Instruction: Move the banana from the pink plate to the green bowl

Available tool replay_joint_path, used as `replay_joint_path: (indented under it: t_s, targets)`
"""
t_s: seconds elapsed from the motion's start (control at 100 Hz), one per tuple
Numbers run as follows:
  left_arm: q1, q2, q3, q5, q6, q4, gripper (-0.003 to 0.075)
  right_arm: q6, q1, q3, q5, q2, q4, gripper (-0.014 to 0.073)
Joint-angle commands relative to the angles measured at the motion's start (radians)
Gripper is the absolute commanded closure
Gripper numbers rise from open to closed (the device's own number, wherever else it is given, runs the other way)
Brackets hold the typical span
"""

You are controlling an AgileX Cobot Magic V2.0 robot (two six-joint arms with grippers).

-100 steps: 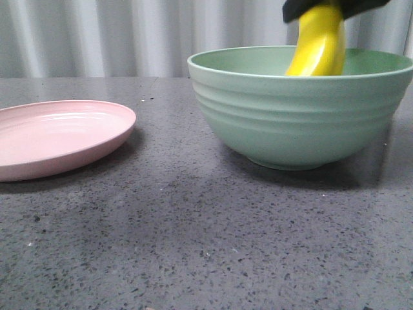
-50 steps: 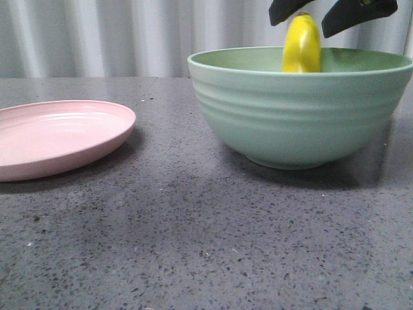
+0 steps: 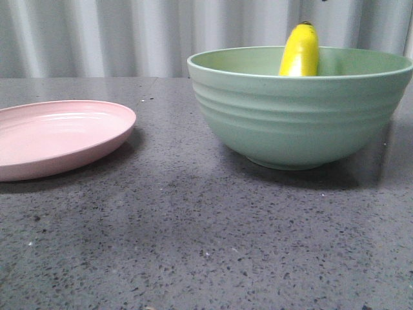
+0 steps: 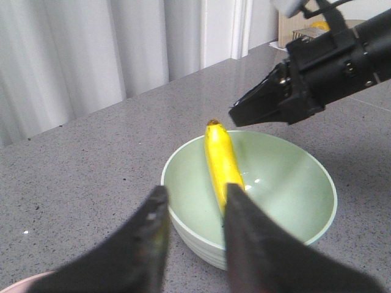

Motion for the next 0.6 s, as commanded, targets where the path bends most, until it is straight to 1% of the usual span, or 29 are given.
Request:
replay_joint_path:
  t_s: [0.0,0.12,0.26,0.44,0.59]
  targets:
    - [0.001,-0.024,-0.034,-0.067,0.002,-0.011,0.0738,-0.012,-0.006,-0.029,-0.04,-0.072,-0.012,0.0663]
    - [0.001,-0.048,-0.023,-0.067,0.002,-0.011,0.0741,-0.012,-0.006,-0.01,-0.042,-0.141,-0.016,0.0663]
    - [0.001,-0.104,0.033,-0.093,0.002,-0.011,0.0741,-0.012,-0.006,0.055,-0.079,-0.253,-0.048,0.0663]
    - [0.001,-0.221,0.143,-0.176,0.002,-0.011,0.0741,-0.012,-0.006,0.227,-0.201,-0.438,-0.055,0.0664]
    - [0.001,-0.323,0.23,-0.184,0.002,-0.011,0.0741,-0.012,-0.006,0.388,-0.275,-0.602,-0.066,0.0664]
